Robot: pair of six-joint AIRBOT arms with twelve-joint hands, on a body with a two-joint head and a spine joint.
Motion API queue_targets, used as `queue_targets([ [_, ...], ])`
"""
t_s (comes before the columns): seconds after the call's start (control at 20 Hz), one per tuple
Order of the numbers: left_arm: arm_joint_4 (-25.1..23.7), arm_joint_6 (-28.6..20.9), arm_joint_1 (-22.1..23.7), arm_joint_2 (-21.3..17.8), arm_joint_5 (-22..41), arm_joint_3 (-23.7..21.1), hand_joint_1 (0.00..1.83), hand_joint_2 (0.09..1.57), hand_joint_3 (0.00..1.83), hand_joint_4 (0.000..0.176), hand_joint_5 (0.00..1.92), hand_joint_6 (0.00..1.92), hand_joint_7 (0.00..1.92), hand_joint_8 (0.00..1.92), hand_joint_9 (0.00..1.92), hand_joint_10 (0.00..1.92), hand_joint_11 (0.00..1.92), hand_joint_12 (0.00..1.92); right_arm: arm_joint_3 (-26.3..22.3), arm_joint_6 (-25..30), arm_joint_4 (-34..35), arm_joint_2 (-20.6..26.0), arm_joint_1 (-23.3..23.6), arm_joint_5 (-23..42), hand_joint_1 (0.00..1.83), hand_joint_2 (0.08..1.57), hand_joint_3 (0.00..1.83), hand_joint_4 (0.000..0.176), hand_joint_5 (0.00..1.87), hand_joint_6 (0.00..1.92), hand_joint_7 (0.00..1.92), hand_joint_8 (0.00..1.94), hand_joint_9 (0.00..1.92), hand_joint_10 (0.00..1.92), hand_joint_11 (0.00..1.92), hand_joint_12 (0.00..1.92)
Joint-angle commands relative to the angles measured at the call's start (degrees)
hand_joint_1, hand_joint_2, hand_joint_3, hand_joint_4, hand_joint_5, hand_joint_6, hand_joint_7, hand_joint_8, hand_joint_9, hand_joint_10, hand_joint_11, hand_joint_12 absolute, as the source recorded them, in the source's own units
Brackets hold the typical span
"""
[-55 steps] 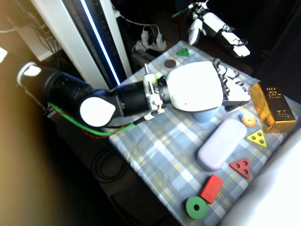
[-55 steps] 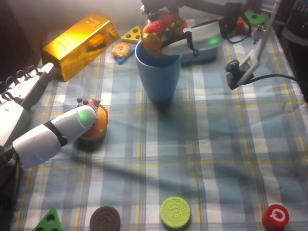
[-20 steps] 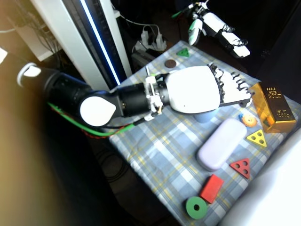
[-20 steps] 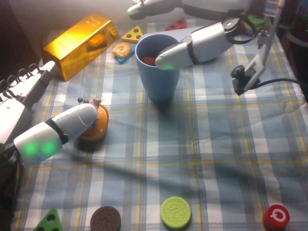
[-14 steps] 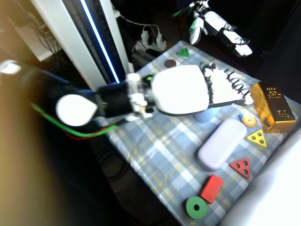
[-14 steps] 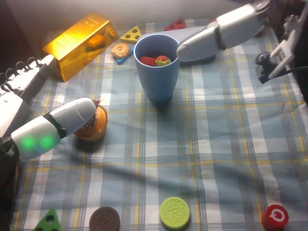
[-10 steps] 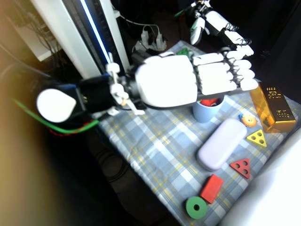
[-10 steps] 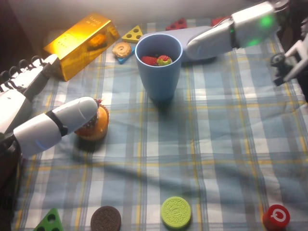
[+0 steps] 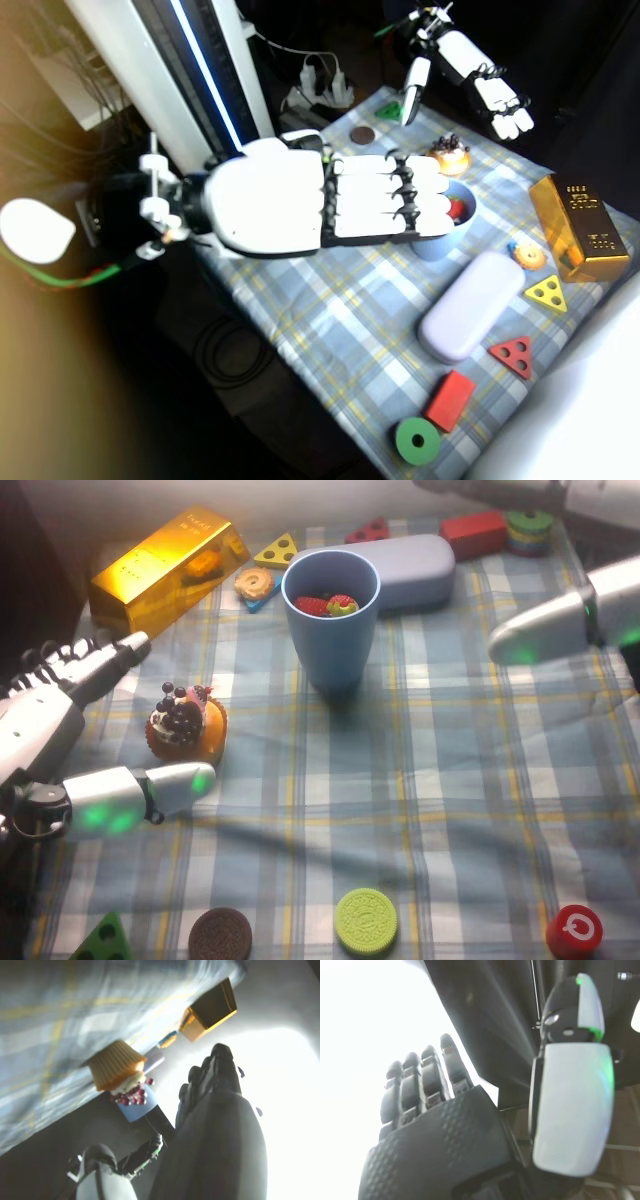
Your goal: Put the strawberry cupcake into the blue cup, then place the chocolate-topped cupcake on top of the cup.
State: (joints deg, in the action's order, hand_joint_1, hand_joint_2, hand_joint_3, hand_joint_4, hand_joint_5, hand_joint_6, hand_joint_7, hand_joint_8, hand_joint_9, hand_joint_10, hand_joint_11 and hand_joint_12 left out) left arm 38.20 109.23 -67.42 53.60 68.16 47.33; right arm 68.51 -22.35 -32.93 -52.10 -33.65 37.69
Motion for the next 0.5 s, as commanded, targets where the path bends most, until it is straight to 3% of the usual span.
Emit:
queue_targets([
  [0.0, -2.2, -0.36, 0.49, 0.31, 6.03, 0.41, 0.64, 0.8, 0.0, 0.077, 0.25, 0.02, 0.25, 0.01, 0.05, 0.01, 0.0, 0.0, -0.31, 0.35, 3.92, 0.64, -0.28, 6.37, 0.08, 0.84, 0.0, 0.008, 0.0, 0.0, 0.0, 0.0, 0.0, 0.0, 0.0, 0.0],
  [0.05, -2.03, -0.36, 0.63, 0.48, 5.6, 0.78, 0.68, 0.8, 0.0, 0.072, 0.29, 0.01, 0.27, 0.01, 0.07, 0.0, 0.0, 0.0, -0.94, 0.34, 5.27, 1.29, -1.7, 7.27, 0.09, 0.83, 0.0, 0.005, 0.0, 0.0, 0.0, 0.0, 0.0, 0.0, 0.0, 0.0],
  [0.1, -1.86, -0.37, 0.74, 0.72, 5.28, 1.16, 0.74, 0.79, 0.0, 0.07, 0.33, 0.02, 0.28, 0.01, 0.08, 0.01, 0.0, 0.0, -1.88, -0.5, 6.69, 2.17, -2.94, 8.02, 0.1, 0.81, 0.0, 0.022, 0.0, 0.0, 0.0, 0.0, 0.0, 0.0, 0.0, 0.0],
  [0.15, -1.65, -0.37, 1.0, 1.1, 4.9, 1.65, 0.78, 0.78, 0.0, 0.069, 0.34, 0.02, 0.29, 0.01, 0.09, 0.01, 0.0, 0.0, -3.69, -4.23, 9.41, 3.26, -4.23, 8.45, 0.08, 0.8, 0.0, 0.024, 0.0, 0.0, 0.0, 0.0, 0.0, 0.0, 0.01, 0.0],
  [0.2, -1.38, -0.37, 1.27, 1.51, 4.66, 2.18, 0.8, 0.78, 0.0, 0.058, 0.37, 0.01, 0.31, 0.0, 0.1, 0.0, 0.0, 0.0, -5.48, -8.13, 11.25, 4.3, -5.21, 8.63, 0.09, 0.78, 0.0, 0.019, 0.0, 0.0, 0.0, 0.0, 0.0, 0.0, 0.0, 0.0],
  [0.25, -1.18, -0.37, 1.56, 1.87, 4.43, 2.65, 0.82, 0.77, 0.0, 0.049, 0.38, 0.01, 0.32, 0.0, 0.1, 0.0, 0.0, 0.0, -6.79, -10.95, 12.69, 4.99, -6.03, 8.98, 0.1, 0.79, 0.0, 0.0, 0.0, 0.0, 0.02, 0.01, 0.0, 0.0, 0.0, 0.0],
  [0.3, -0.97, -0.37, 1.98, 2.42, 3.93, 3.35, 0.8, 0.79, 0.0, 0.067, 0.36, 0.0, 0.3, 0.0, 0.08, 0.0, 0.0, 0.0, -7.87, -12.37, 13.79, 5.42, -7.18, 9.9, 0.09, 0.78, 0.0, 0.006, 0.0, 0.0, 0.01, 0.0, 0.0, 0.0, 0.0, 0.0],
  [0.35, -0.89, -0.37, 2.11, 2.59, 3.75, 3.62, 0.8, 0.79, 0.0, 0.067, 0.36, 0.0, 0.3, 0.0, 0.08, 0.0, 0.0, 0.0, -7.95, -12.37, 14.1, 5.42, -7.52, 10.33, 0.09, 0.78, 0.0, 0.006, 0.0, 0.0, 0.01, 0.0, 0.0, 0.0, 0.0, 0.0],
  [0.4, -0.71, -0.37, 2.62, 3.17, 3.29, 4.31, 0.78, 0.79, 0.0, 0.075, 0.35, 0.0, 0.3, 0.0, 0.08, 0.0, 0.0, 0.0, -8.07, -12.37, 14.95, 5.35, -8.53, 11.15, 0.06, 0.78, 0.0, 0.03, 0.0, 0.0, 0.0, 0.0, 0.0, 0.0, 0.03, 0.01],
  [0.45, -0.64, -0.37, 3.29, 3.8, 2.66, 5.13, 0.8, 0.78, 0.0, 0.096, 0.34, 0.0, 0.3, 0.0, 0.07, 0.0, 0.0, 0.0, -8.14, -12.37, 15.96, 5.25, -9.63, 11.94, 0.12, 0.77, 0.0, 0.053, 0.0, 0.0, 0.0, 0.0, 0.0, 0.0, 0.01, 0.01],
])
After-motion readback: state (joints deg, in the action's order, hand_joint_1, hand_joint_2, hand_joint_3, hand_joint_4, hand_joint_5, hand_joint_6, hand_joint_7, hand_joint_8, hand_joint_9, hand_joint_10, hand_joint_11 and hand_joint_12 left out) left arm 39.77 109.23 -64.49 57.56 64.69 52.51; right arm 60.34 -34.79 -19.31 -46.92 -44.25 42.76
